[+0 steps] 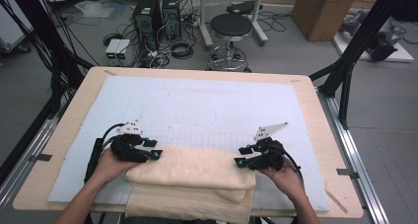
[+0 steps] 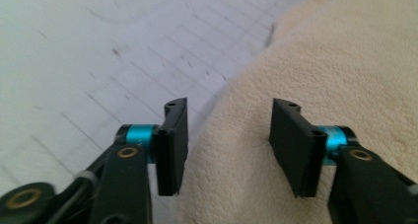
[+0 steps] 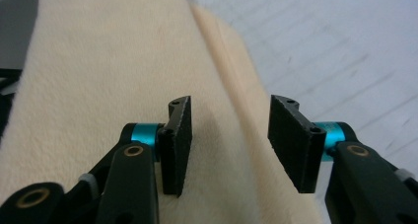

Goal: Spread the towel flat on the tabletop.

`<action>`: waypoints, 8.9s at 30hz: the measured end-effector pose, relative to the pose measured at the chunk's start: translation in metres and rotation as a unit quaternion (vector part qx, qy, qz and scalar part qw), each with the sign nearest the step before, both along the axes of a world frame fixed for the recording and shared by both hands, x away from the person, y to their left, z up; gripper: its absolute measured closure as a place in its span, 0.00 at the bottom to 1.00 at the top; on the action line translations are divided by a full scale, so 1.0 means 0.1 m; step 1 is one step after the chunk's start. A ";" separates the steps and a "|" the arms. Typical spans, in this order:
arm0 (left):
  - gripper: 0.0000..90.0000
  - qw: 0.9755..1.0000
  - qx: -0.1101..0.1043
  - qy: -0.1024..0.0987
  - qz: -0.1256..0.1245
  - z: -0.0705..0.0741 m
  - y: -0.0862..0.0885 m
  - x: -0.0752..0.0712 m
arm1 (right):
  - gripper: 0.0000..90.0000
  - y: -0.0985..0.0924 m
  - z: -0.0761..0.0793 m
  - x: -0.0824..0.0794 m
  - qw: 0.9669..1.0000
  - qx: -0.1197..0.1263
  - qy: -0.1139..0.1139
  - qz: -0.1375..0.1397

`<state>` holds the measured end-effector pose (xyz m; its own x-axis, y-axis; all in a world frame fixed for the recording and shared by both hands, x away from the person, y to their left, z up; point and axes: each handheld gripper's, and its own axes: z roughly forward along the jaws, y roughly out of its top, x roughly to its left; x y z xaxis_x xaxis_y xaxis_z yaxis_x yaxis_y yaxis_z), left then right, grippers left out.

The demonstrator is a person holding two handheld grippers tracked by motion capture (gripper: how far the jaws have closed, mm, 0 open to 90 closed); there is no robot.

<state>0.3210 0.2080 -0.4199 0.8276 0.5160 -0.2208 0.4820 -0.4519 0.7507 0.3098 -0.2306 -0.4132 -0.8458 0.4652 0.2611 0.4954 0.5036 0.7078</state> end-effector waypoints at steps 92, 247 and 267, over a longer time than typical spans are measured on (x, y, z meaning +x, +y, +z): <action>0.94 0.980 -0.039 -0.099 0.170 0.18 0.24 0.23 | 0.97 -0.11 0.35 0.40 0.988 -0.002 -0.125 -0.089; 0.59 0.991 0.017 -0.105 -0.080 -0.31 0.12 -1.17 | 0.68 0.58 -0.29 -0.93 0.984 -0.045 -0.106 0.138; 0.96 0.989 0.002 -0.126 -0.080 -0.18 0.13 -1.37 | 0.95 0.58 -0.22 -0.99 0.984 -0.020 -0.092 0.150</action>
<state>0.1844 0.2214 -0.4380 0.9274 0.3739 0.0044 0.2017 -0.5100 0.8362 0.2109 -0.1722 -0.4350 -0.9780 0.1938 0.0773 0.1854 0.6368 0.7484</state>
